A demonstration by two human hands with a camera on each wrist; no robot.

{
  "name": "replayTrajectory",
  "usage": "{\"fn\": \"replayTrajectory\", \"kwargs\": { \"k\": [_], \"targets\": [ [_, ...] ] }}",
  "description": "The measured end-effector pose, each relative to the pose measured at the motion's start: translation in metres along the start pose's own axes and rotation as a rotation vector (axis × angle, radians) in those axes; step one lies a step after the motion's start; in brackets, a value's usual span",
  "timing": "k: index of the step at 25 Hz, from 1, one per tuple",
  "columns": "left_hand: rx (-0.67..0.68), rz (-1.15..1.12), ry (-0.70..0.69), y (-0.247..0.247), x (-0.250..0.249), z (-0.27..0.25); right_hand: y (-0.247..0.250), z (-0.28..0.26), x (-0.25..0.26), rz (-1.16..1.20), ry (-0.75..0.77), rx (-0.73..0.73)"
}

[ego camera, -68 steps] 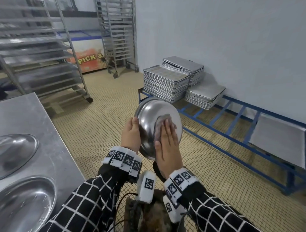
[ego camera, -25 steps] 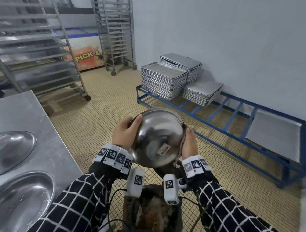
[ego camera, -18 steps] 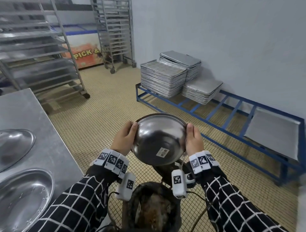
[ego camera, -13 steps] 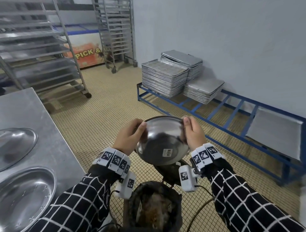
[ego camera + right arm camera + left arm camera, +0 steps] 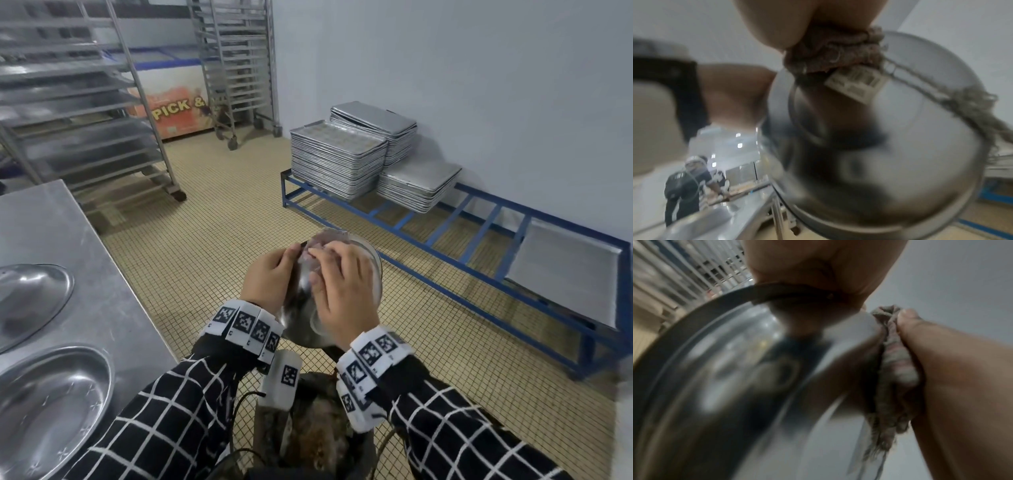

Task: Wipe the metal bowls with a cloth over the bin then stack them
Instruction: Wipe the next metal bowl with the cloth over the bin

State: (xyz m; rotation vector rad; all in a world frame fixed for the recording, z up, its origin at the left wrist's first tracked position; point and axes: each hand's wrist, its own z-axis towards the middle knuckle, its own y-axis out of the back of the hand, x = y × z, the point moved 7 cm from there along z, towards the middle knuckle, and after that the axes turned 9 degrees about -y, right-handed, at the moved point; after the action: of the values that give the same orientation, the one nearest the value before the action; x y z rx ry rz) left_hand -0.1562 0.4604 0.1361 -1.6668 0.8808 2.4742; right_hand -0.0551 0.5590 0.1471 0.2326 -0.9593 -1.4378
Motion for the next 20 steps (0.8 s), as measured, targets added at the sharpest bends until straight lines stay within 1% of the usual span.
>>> {"fn": "replayTrajectory", "kwargs": {
  "k": [1,2,5,6,7,8,10,12,13,14,15,16,18,20],
  "targets": [
    [-0.018,0.002,0.006,0.002,0.000,-0.001,-0.005,-0.005,0.000,-0.016,0.014,0.011],
    [-0.025,0.012,0.007,0.005,-0.001,-0.002,-0.008,-0.004,-0.008,0.041,-0.045,0.021],
    [-0.066,-0.034,0.056,0.015,0.002,-0.006,-0.013,-0.002,-0.059,0.367,-0.479,0.020],
    [-0.088,-0.049,0.074,0.019,0.004,-0.007,-0.016,-0.004,-0.068,0.414,-0.555,0.040],
    [-0.105,-0.056,0.083,0.022,0.005,-0.008,-0.017,-0.008,-0.068,0.428,-0.558,0.063],
    [-0.107,-0.053,0.084,0.022,0.006,-0.007,-0.017,-0.011,-0.061,0.431,-0.506,0.076],
    [-0.094,-0.022,0.046,0.020,0.003,-0.006,-0.016,-0.014,-0.034,0.406,-0.324,0.075],
    [-0.093,0.027,-0.022,0.016,-0.002,-0.005,-0.016,-0.011,-0.005,0.233,-0.154,0.055],
    [-0.093,0.032,-0.062,0.014,-0.005,-0.004,-0.018,-0.007,0.004,0.127,-0.100,0.031],
    [-0.097,0.032,-0.093,0.013,-0.009,-0.003,-0.018,0.000,0.008,0.070,-0.089,-0.002],
    [-0.098,0.029,-0.111,0.014,-0.012,-0.003,-0.014,0.008,0.005,0.073,-0.146,-0.034],
    [-0.104,0.022,-0.113,0.015,-0.015,-0.002,-0.010,0.017,-0.004,0.130,-0.265,-0.056],
    [-0.120,-0.011,-0.093,0.019,-0.015,-0.001,-0.012,0.028,-0.039,0.320,-0.589,-0.075],
    [-0.135,-0.083,-0.027,0.024,-0.005,0.000,-0.017,0.030,-0.070,0.571,-0.863,-0.071]
  ]
}}
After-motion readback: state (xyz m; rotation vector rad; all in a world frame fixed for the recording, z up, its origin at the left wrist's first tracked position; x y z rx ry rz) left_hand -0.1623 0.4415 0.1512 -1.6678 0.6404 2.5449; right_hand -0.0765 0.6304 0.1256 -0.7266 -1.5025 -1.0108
